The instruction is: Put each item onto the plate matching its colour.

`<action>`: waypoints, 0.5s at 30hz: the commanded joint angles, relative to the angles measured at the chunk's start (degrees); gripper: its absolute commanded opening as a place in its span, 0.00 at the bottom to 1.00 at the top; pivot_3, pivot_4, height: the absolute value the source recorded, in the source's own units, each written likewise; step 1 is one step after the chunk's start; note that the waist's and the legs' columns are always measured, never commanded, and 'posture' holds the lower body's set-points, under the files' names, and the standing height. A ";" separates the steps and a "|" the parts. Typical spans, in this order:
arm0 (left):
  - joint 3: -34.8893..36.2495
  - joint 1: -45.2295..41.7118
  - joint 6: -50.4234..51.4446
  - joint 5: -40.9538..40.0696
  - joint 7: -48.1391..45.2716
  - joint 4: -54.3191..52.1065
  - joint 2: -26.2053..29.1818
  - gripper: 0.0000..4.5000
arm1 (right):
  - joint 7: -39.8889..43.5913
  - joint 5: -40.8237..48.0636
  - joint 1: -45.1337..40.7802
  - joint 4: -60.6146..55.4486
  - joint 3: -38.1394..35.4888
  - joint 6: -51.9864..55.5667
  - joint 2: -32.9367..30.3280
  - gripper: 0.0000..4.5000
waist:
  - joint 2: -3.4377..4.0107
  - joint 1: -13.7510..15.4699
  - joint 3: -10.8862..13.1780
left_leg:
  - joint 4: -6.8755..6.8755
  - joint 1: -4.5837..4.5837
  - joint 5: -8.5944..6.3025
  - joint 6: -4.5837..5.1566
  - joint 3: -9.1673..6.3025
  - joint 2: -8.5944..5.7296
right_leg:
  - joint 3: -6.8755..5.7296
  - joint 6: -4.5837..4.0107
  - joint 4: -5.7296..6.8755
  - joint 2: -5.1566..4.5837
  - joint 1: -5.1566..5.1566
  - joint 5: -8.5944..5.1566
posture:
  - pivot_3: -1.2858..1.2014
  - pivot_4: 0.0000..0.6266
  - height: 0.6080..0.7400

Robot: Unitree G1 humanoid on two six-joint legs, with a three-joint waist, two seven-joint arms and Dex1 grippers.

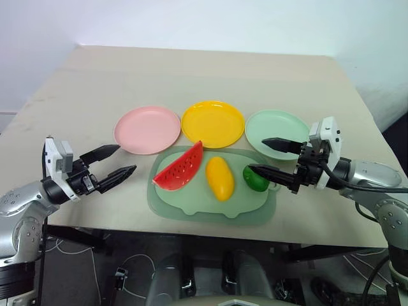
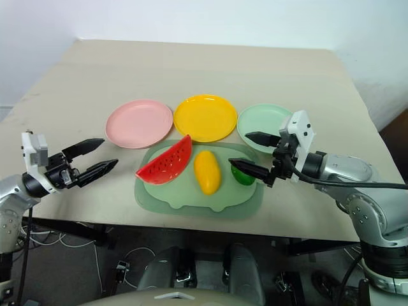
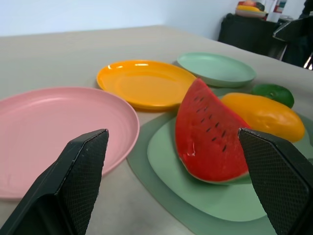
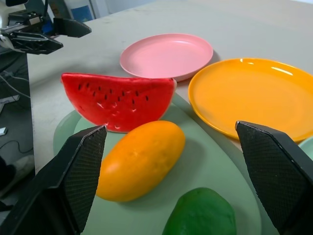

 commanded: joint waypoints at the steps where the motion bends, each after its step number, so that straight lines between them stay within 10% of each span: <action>1: 0.46 -1.24 -0.75 -0.32 -0.27 -0.88 0.70 0.99 | 1.05 -0.05 0.41 -0.29 -1.58 -1.56 -0.73 1.00 | 0.00 0.00 0.00 | 0.00 0.00 0.00 0.00 0.00 0.00 | 0.00 0.00 0.00 0.00 0.00 0.00 | 0.52 0.24 0.67; 15: -1.32 -2.76 0.95 -0.71 0.22 -2.89 0.40 0.99 | -0.47 -3.03 5.12 -0.45 -0.81 -2.77 -0.21 1.00 | 0.00 0.04 0.00 | -0.04 0.01 0.00 0.00 0.00 0.00 | -0.02 0.00 -0.04 0.00 0.06 0.01 | 0.52 0.24 0.67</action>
